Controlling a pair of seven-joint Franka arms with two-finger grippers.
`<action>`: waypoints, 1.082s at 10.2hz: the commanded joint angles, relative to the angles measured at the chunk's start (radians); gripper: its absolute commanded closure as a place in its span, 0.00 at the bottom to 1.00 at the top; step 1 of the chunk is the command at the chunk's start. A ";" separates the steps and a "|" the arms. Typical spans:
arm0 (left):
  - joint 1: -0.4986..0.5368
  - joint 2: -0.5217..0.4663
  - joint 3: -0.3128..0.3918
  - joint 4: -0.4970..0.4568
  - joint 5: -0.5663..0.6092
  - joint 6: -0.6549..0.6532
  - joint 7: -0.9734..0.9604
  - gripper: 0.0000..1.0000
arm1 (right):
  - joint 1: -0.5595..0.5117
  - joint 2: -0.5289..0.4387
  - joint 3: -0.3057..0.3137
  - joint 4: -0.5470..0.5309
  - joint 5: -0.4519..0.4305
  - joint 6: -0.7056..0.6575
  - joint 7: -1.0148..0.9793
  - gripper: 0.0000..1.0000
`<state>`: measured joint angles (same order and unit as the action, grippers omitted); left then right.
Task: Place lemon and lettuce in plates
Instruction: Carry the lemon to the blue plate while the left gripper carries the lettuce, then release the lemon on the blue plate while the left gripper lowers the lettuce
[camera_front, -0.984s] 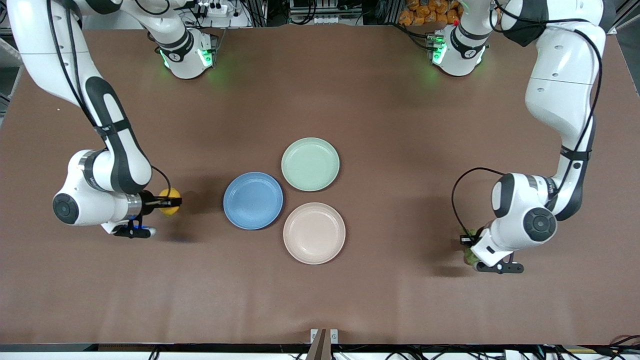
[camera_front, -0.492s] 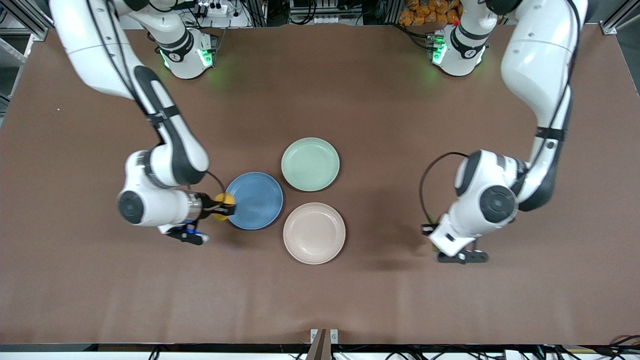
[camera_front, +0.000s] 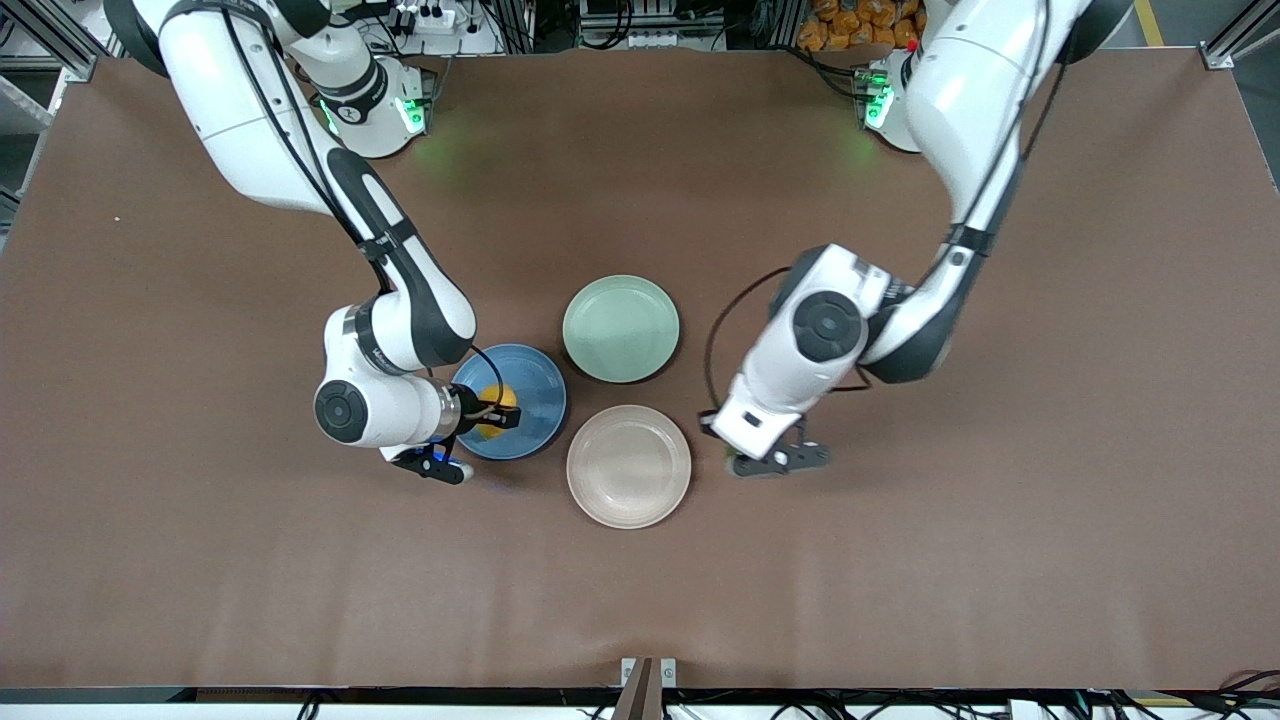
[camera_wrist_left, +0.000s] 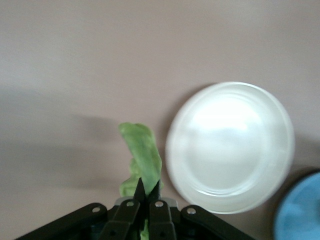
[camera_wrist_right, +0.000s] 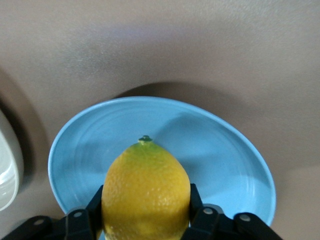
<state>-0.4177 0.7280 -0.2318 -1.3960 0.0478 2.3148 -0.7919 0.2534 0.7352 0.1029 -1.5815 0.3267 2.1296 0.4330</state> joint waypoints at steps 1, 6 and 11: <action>-0.091 0.072 0.020 0.018 -0.023 0.162 -0.119 1.00 | -0.003 0.003 0.004 0.034 0.025 -0.013 0.012 0.00; -0.108 0.151 0.025 0.012 0.001 0.324 -0.110 1.00 | -0.184 -0.126 -0.041 0.265 -0.038 -0.533 -0.162 0.00; -0.082 0.039 0.022 0.017 0.011 0.108 -0.101 0.00 | -0.249 -0.339 -0.271 0.287 -0.158 -0.698 -0.552 0.00</action>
<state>-0.5131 0.8397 -0.2122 -1.3634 0.0506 2.5237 -0.9010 -0.0025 0.4378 -0.1019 -1.2802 0.1970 1.4855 -0.0122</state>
